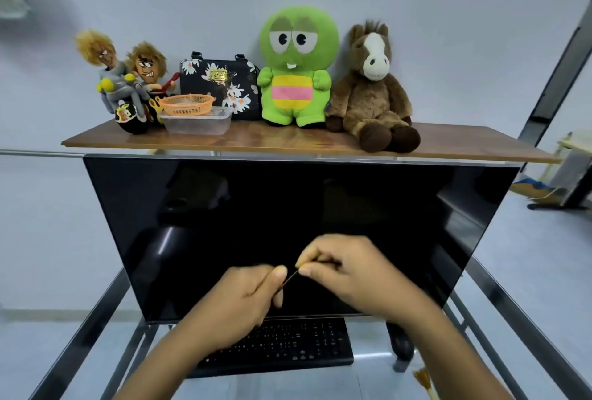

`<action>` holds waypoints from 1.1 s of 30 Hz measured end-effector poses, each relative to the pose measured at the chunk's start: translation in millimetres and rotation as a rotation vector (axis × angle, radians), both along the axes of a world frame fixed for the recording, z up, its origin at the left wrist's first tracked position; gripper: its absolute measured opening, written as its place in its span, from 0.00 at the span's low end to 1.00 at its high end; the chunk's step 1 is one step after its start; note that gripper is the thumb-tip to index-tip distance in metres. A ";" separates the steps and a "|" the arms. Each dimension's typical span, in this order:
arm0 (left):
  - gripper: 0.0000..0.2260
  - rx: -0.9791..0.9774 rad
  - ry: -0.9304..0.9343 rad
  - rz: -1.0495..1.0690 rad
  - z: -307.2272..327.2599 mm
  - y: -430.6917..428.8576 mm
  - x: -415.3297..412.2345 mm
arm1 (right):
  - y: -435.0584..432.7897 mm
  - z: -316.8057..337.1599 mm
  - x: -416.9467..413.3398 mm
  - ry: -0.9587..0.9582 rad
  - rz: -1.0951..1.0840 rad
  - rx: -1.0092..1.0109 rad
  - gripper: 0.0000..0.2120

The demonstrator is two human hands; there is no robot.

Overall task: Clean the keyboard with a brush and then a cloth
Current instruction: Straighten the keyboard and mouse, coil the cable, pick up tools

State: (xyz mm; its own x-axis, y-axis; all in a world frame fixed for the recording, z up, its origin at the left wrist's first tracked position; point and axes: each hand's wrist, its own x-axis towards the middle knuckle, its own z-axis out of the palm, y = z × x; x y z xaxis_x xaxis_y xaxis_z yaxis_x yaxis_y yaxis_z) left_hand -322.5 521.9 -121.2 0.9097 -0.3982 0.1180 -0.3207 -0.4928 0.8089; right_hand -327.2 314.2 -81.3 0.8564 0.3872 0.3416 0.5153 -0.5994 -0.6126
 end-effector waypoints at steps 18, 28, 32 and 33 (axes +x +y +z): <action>0.25 -0.272 -0.031 0.101 -4.8 -20.4 -3.4 | 27.8 -2.8 -13.9 -0.161 0.077 -0.175 0.06; 0.31 -0.605 0.574 -0.166 9.4 -28.1 -12.1 | 10.3 -9.6 -0.9 0.103 0.100 0.191 0.03; 0.24 -0.664 0.675 -0.135 5.5 -27.3 -11.3 | 8.1 -22.4 -4.4 0.216 -0.031 0.237 0.06; 0.22 -0.627 0.623 -0.096 3.2 -26.5 -10.0 | 7.0 -24.8 -5.0 0.229 -0.063 0.242 0.07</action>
